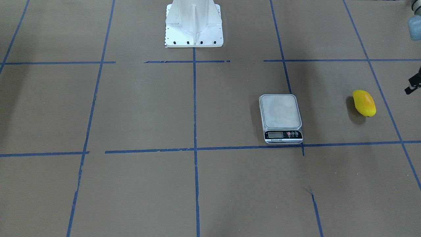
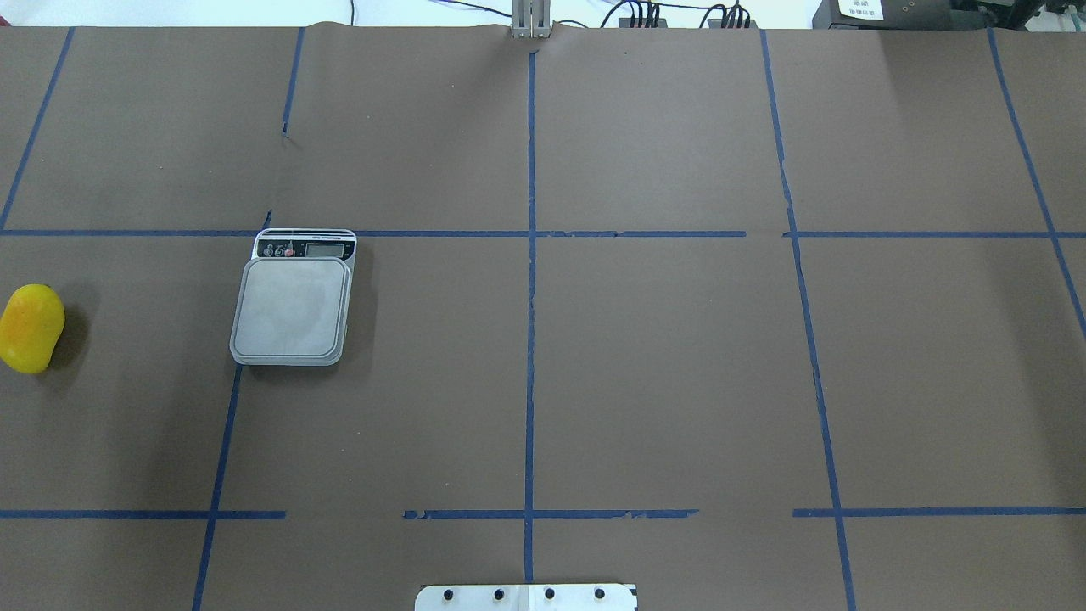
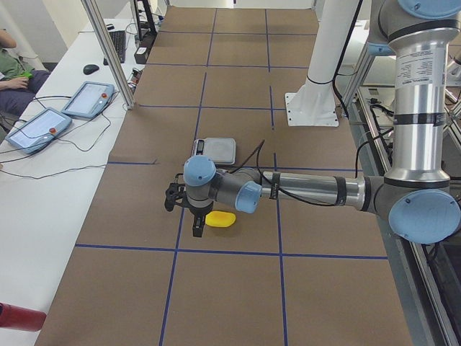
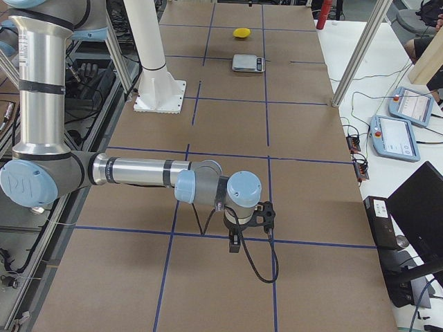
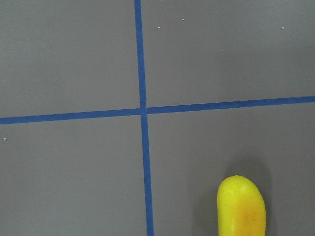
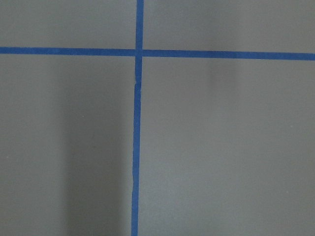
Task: Weigh mango
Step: 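Move the left gripper toward the yellow mango beside the scale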
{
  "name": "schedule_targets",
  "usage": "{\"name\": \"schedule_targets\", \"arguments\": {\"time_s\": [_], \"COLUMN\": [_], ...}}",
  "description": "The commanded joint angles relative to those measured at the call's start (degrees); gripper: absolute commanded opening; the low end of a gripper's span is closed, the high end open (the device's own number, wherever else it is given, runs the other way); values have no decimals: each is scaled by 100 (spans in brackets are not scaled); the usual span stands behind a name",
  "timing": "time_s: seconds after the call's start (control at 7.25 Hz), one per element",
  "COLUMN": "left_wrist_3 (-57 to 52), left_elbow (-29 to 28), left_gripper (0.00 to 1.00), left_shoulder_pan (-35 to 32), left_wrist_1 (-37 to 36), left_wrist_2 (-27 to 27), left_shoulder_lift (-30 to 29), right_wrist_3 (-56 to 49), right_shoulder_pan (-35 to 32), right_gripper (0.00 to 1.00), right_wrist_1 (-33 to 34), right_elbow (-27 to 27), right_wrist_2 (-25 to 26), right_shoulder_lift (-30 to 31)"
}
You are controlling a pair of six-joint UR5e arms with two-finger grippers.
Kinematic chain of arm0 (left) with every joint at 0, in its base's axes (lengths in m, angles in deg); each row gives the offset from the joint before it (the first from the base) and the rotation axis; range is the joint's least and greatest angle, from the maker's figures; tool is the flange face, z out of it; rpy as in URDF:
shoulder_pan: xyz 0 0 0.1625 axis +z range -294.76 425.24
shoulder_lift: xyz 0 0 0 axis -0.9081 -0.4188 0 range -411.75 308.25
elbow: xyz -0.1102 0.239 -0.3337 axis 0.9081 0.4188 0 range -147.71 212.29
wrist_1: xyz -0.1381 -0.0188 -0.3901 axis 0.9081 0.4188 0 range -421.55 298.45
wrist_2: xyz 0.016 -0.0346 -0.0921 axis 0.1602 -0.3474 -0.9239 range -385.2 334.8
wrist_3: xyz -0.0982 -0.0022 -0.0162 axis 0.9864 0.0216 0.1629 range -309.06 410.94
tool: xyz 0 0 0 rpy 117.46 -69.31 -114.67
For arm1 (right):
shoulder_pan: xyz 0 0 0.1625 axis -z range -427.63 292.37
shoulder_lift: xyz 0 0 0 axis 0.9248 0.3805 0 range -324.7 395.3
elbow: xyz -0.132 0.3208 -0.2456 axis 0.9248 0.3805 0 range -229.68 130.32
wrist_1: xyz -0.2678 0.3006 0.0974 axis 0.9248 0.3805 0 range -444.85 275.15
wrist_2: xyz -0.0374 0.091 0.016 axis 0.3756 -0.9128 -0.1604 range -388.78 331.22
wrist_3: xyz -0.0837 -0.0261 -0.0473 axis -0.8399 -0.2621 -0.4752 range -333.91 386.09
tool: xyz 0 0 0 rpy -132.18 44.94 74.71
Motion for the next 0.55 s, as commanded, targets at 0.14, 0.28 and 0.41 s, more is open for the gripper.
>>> {"name": "schedule_targets", "arguments": {"time_s": [0.14, 0.28, 0.41], "left_wrist_3": [1444, 1585, 1725], "left_elbow": [-429, -640, -668], "left_gripper": [100, 100, 100], "left_shoulder_pan": [1063, 1230, 1414], "left_wrist_1": [1834, 2108, 2215], "left_wrist_2": [76, 268, 400], "left_shoulder_lift": [283, 283, 274], "right_wrist_3": [0, 0, 0], "right_shoulder_pan": [0, 0, 0], "right_gripper": [100, 100, 100], "right_wrist_1": [0, -9, 0], "right_elbow": [0, 0, 0], "right_wrist_2": [0, 0, 0], "right_shoulder_lift": [0, 0, 0]}}
